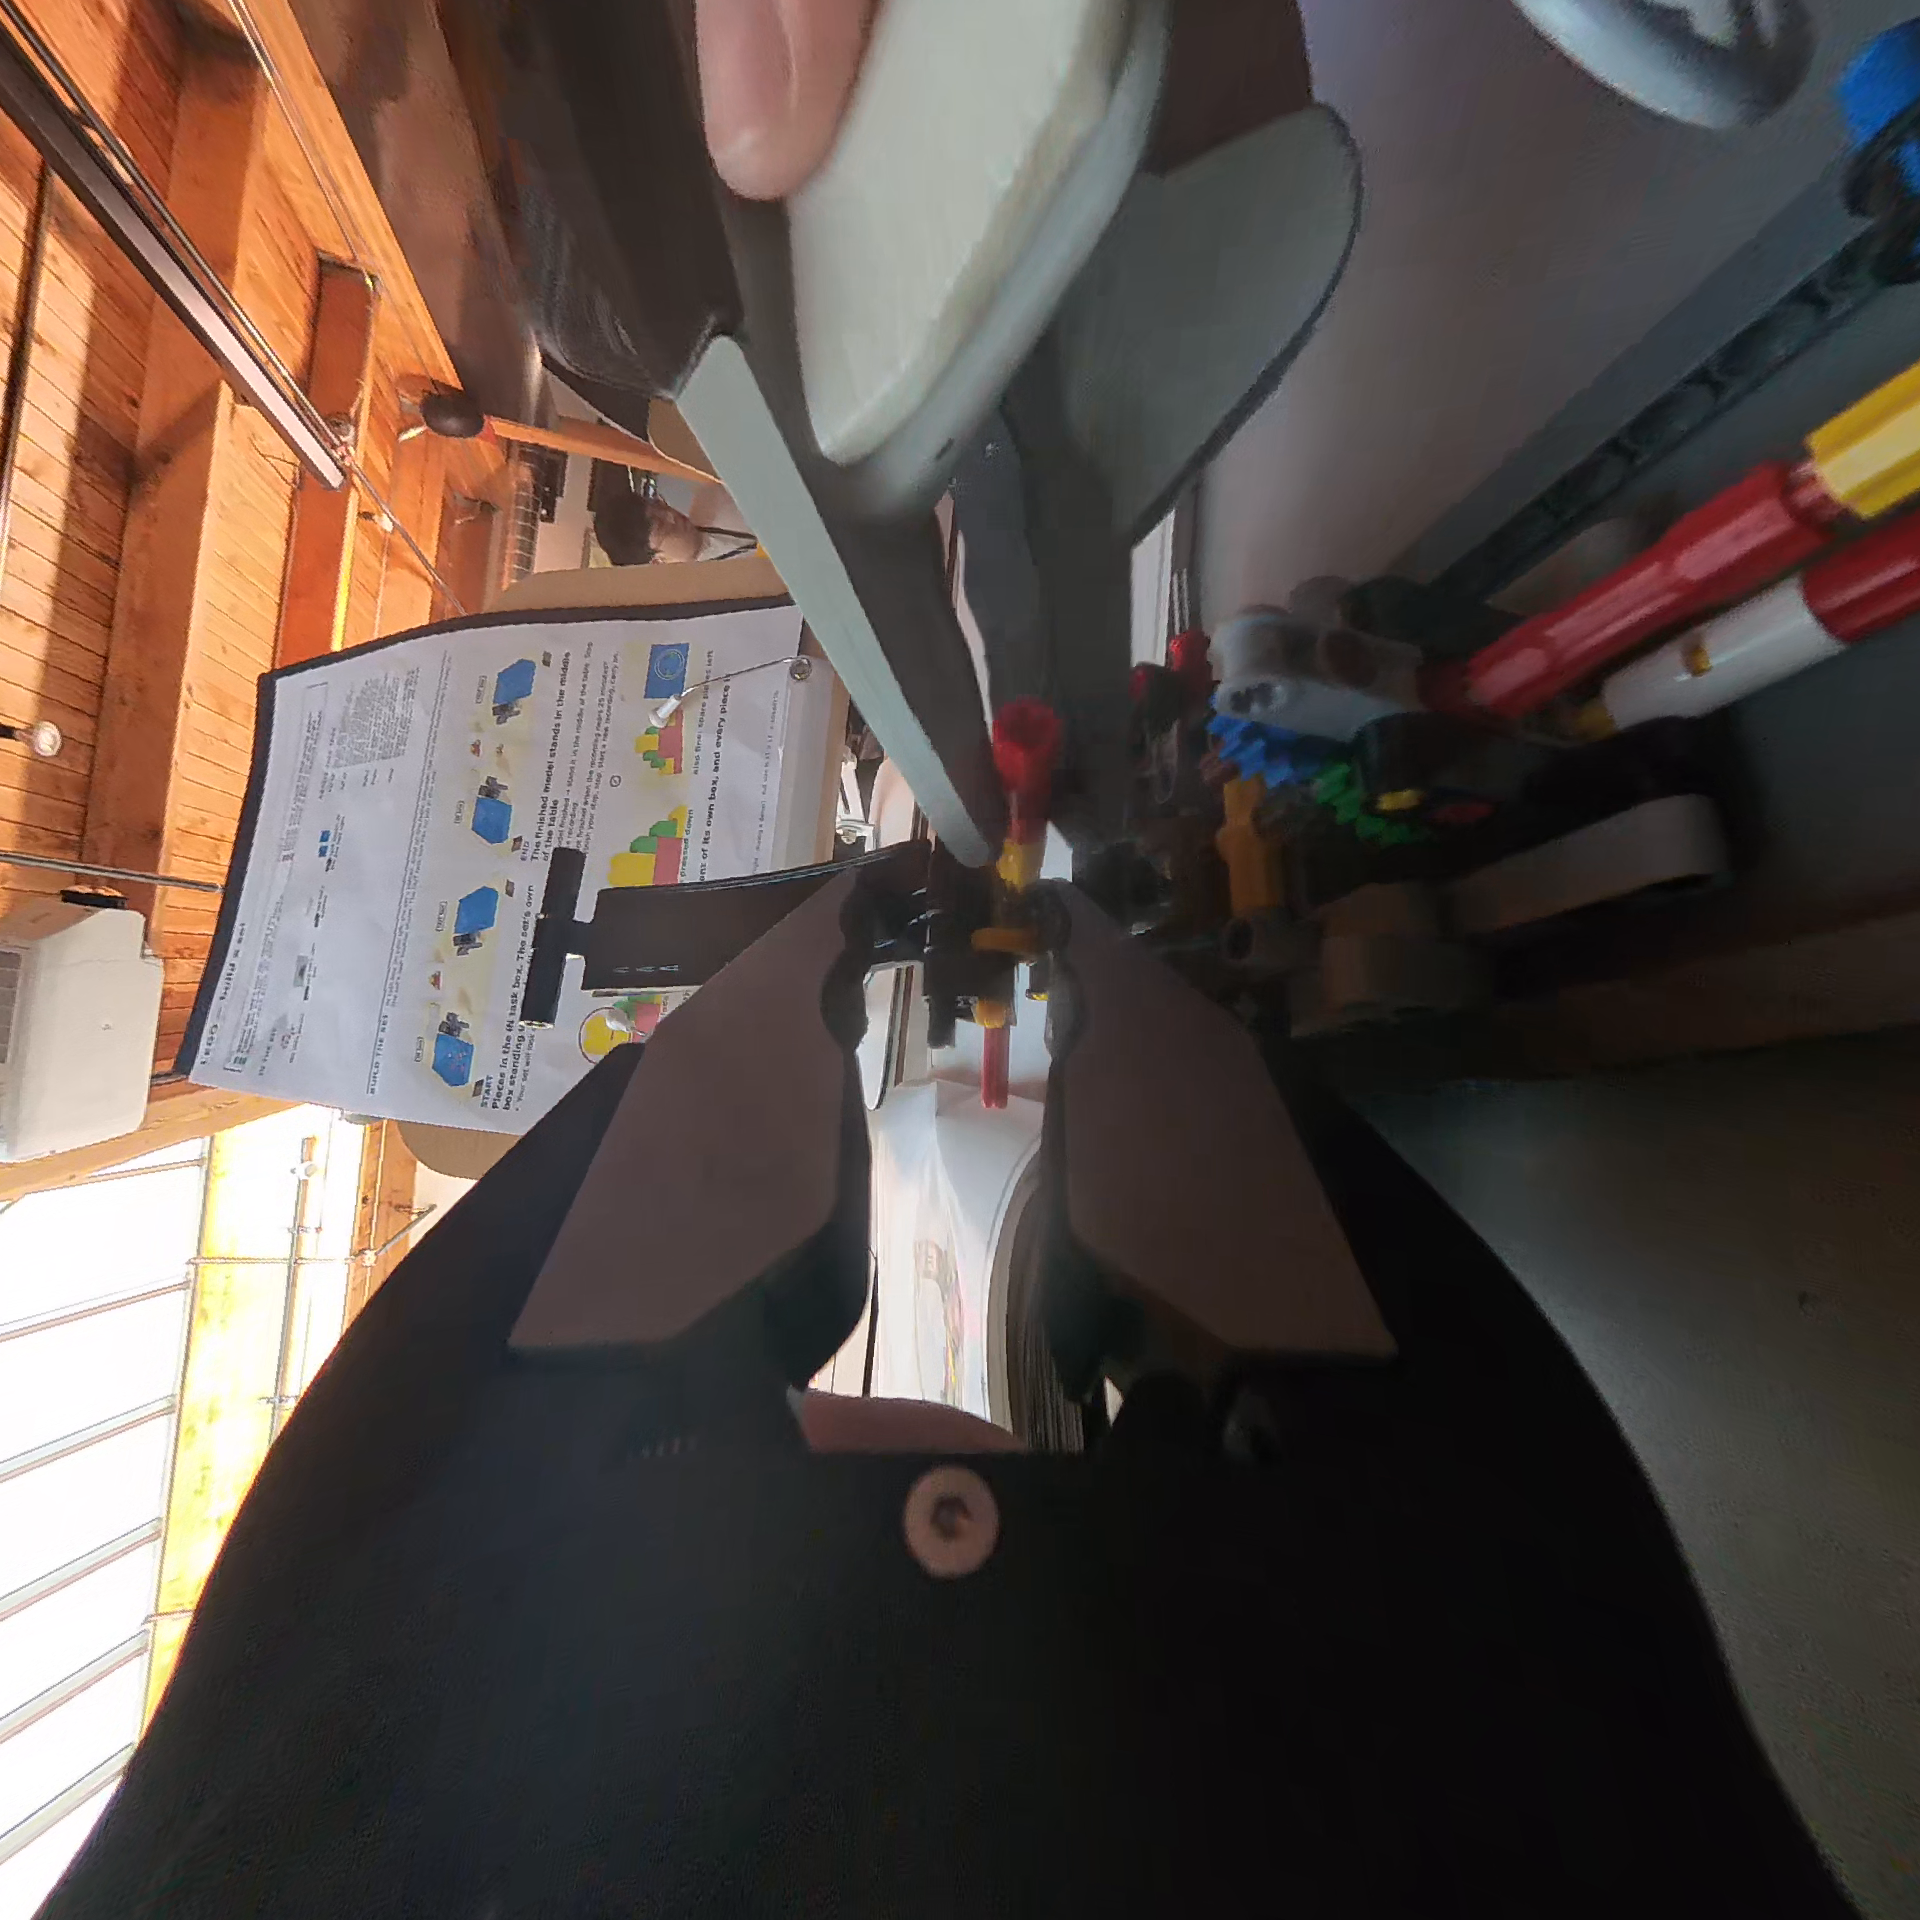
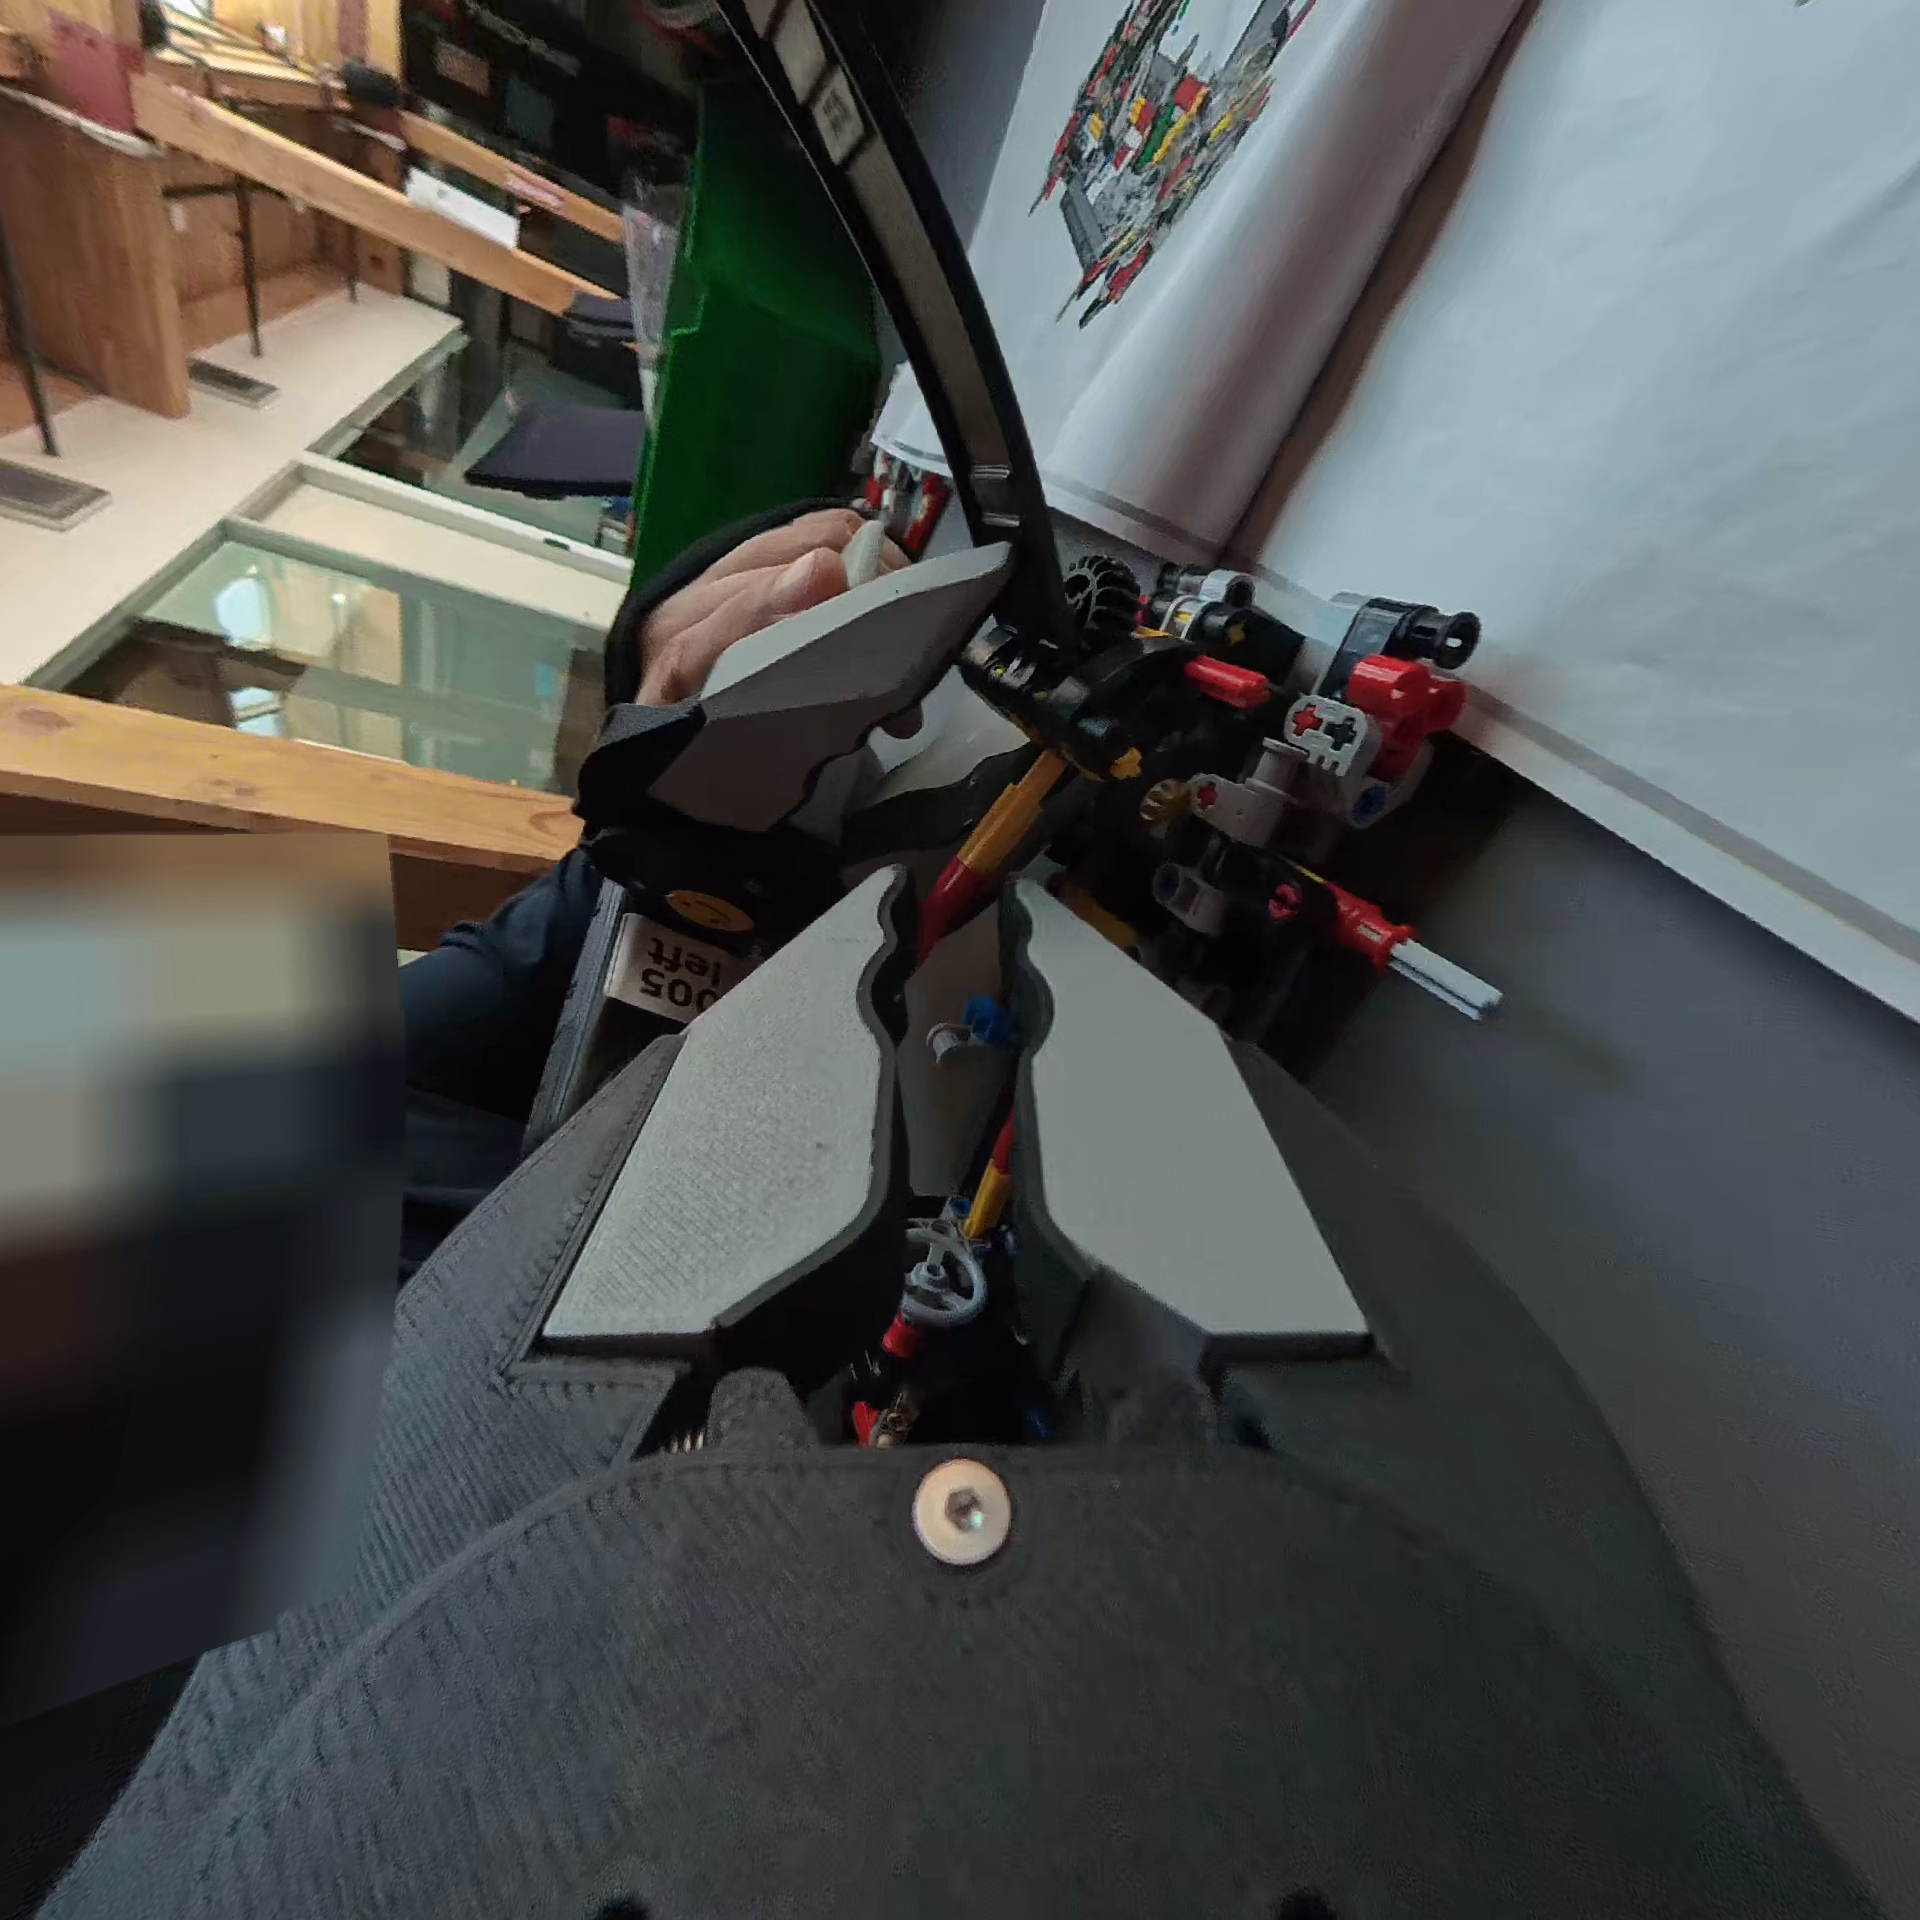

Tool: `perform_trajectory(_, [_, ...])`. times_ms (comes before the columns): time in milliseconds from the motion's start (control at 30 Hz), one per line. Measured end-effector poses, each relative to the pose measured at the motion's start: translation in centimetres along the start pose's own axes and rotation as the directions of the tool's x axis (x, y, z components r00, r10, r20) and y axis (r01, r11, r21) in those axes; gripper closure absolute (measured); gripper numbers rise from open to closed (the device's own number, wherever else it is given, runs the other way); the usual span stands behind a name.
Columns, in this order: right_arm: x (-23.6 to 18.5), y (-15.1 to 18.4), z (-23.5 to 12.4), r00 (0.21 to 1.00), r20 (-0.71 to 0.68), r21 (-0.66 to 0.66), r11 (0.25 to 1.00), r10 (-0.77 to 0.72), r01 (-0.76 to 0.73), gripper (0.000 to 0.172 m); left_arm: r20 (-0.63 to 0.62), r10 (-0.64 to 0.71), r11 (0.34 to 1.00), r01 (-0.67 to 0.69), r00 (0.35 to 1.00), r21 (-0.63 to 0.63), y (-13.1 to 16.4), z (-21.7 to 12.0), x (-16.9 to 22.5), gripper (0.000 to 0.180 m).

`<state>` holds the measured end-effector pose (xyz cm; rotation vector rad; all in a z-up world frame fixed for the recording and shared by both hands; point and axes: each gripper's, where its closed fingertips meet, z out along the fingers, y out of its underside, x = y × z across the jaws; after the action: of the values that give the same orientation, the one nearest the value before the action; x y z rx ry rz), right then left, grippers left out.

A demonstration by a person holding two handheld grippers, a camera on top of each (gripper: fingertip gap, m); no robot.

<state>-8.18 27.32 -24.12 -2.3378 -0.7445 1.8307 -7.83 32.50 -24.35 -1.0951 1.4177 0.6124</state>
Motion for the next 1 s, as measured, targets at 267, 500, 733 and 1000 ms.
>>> perform_trajectory(267, [-0.1, -0.2, 0.1, 0.99, 0.127, -0.003, 0.998, 0.062, -0.062, 0.163, -0.007, 0.012, 1.0, -0.012, 1.0, -0.004, 0.1, 0.0, 0.0, 0.152])
perform_trajectory(500, [0.4, -0.9, 0.2, 0.974, 0.147, 0.008, 0.984, 0.174, -0.177, 0.164, -0.004, 0.016, 1.0, -0.016, 1.0, -0.003, 0.2, 0.1, -0.1, 0.152])
perform_trajectory(733, [0.5, -1.0, 0.4, 0.983, 0.136, 0.01, 0.992, 0.122, -0.124, 0.164, -0.008, 0.013, 1.0, -0.013, 1.0, -0.005, 0.3, 0.1, -0.1, 0.153])
perform_trajectory(1000, [0.5, -0.5, 0.4, 0.993, 0.12, -0.014, 1.0, 0.004, -0.002, 0.165, -0.063, 0.014, 1.0, -0.013, 0.998, 0.023, 0.0, -0.3, -0.2, 0.145])
